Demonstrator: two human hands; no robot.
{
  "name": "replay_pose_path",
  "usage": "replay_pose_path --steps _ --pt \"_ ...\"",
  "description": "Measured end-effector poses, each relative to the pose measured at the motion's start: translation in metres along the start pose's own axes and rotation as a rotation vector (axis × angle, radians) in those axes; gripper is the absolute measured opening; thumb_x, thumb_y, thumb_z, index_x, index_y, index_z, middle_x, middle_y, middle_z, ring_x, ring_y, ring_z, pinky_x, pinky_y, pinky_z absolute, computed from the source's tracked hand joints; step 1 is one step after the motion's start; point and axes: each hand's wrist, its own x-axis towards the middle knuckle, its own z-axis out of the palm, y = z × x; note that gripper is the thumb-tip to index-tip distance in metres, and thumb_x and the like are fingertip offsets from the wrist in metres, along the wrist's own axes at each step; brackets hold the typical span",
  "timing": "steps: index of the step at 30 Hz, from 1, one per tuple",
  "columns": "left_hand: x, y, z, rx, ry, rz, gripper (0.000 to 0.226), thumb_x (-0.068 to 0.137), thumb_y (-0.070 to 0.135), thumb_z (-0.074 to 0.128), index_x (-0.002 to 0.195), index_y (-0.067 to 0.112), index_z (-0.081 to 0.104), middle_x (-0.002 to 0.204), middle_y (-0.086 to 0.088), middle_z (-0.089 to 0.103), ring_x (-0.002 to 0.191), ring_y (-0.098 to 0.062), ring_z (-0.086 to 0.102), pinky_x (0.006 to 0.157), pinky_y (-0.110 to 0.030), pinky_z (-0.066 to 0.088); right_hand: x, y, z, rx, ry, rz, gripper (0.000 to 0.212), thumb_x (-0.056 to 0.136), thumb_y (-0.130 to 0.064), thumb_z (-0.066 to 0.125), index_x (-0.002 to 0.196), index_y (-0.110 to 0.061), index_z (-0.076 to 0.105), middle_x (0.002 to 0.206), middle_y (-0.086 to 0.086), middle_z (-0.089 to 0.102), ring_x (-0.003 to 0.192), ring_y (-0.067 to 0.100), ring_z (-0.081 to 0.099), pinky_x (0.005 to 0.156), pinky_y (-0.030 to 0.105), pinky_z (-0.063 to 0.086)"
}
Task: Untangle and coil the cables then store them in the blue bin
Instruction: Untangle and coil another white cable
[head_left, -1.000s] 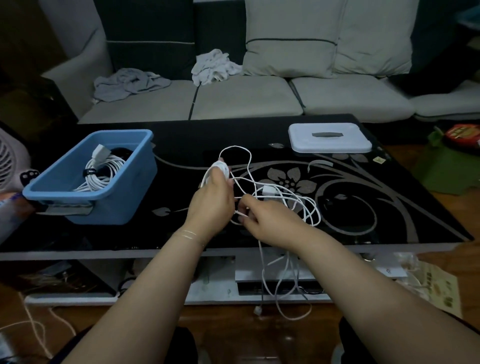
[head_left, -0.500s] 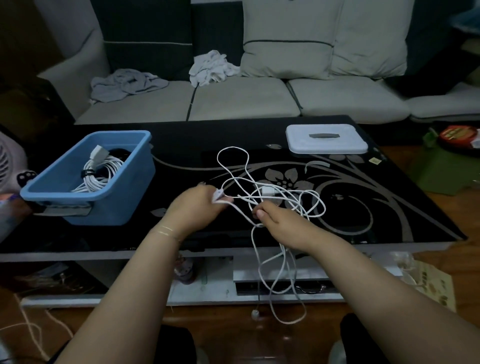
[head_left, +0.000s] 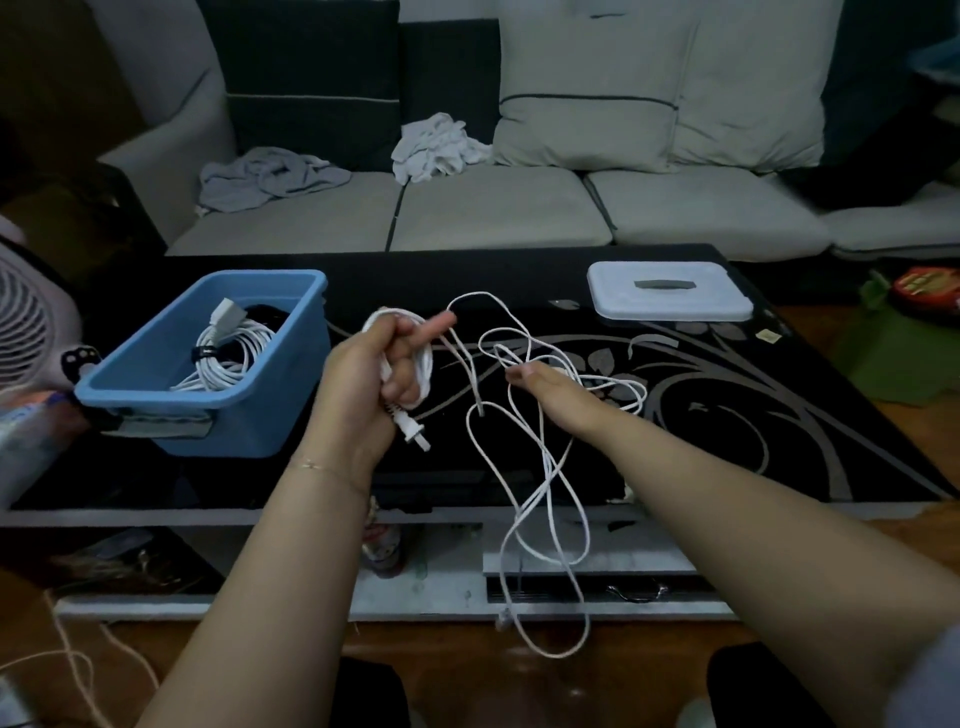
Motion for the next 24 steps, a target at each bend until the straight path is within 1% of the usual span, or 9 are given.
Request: replay_pose_path --steps 4,8,10,13,16,18,20,22,24 --pt "0.001 0.007 -0.001 -0.015 -0.016 0.046 0.026 0.098 0.014 0.038 0.074 0.011 0.047 0.109 -0.022 0.07 0.029 -0.002 0.026 0.035 -0.015 0.021 0.017 -0.009 0.002 0.166 0.103 0.035 0.038 0.106 -0.025 0.026 0.129 -0.006 0.049 0.133 0.014 0.056 0.13 0.022 0.047 0.11 0.031 0.033" --pt "-0.006 0.004 0.006 0.094 -0.051 -0.001 0.026 0.097 0.012 0.038 0.073 0.008 0.046 0.111 -0.037 0.059 0.034 0.004 0.047 0.037 -0.017 0.019 0.021 -0.022 -0.002 0.377 0.185 0.056 0.034 0.104 -0.007 0.031 0.127 0.014 0.044 0.13 0.03 0.051 0.125 0.033 0.051 0.1 0.03 0.042" --pt "-0.004 0.002 0.003 0.159 -0.072 -0.049 0.026 0.099 0.016 0.038 0.075 0.009 0.046 0.113 -0.035 0.061 0.03 0.002 0.041 0.036 -0.016 0.021 0.02 -0.026 0.0 0.351 0.207 0.074 0.031 0.104 -0.007 0.031 0.119 0.011 0.05 0.112 0.028 0.06 0.106 0.032 0.061 0.089 0.033 0.052" --pt "0.002 -0.001 -0.002 0.224 -0.116 -0.148 0.031 0.102 0.026 0.035 0.078 0.01 0.047 0.109 -0.022 0.069 0.026 -0.002 0.023 0.034 -0.016 0.024 0.017 -0.029 0.008 0.125 0.271 0.08 0.026 0.101 -0.014 0.035 0.092 -0.013 0.059 0.078 0.008 0.069 0.084 0.028 0.066 0.086 0.043 0.055" --pt "0.003 -0.002 -0.002 0.22 -0.145 -0.201 0.034 0.102 0.026 0.033 0.076 0.01 0.047 0.108 -0.02 0.07 0.026 -0.002 0.019 0.032 -0.015 0.023 0.001 -0.041 0.011 -0.201 0.362 0.0 0.025 0.099 -0.03 0.039 0.095 -0.023 0.062 0.091 -0.002 0.072 0.093 0.02 0.065 0.089 0.036 0.049" --pt "0.002 -0.002 -0.001 0.238 -0.15 -0.215 0.035 0.102 0.025 0.033 0.074 0.01 0.047 0.106 -0.022 0.07 0.025 -0.001 0.019 0.03 -0.015 0.022 -0.015 -0.059 0.012 -0.102 0.354 -0.084 0.035 0.102 -0.037 0.035 0.108 -0.017 0.063 0.103 0.001 0.07 0.102 0.018 0.061 0.092 0.033 0.044" --pt "0.001 -0.003 -0.001 0.245 -0.152 -0.219 0.034 0.101 0.024 0.033 0.073 0.01 0.047 0.097 -0.022 0.072 0.025 -0.002 0.019 0.03 -0.014 0.021 -0.033 -0.079 0.017 0.14 0.225 -0.115 0.043 0.101 -0.046 0.031 0.113 -0.016 0.061 0.099 0.0 0.07 0.101 0.014 0.062 0.095 0.032 0.043" --pt "0.001 -0.004 -0.001 0.23 -0.168 -0.22 0.033 0.101 0.022 0.034 0.074 0.01 0.048 0.068 -0.013 0.069 0.024 -0.003 0.019 0.031 -0.013 0.018 -0.05 -0.088 0.021 0.137 0.162 -0.151 0.039 0.1 -0.044 0.038 0.105 -0.013 0.062 0.074 -0.006 0.066 0.076 0.003 0.062 0.081 0.029 0.047" --pt "0.001 -0.003 -0.002 0.241 -0.218 -0.239 0.032 0.101 0.024 0.033 0.077 0.011 0.048 0.044 0.002 0.043 0.025 -0.004 0.018 0.033 -0.014 0.013 -0.064 -0.09 0.018 0.111 0.232 -0.2 0.027 0.099 -0.033 0.046 0.086 -0.014 0.062 0.053 -0.013 0.053 0.05 -0.004 0.05 0.061 0.023 0.047"
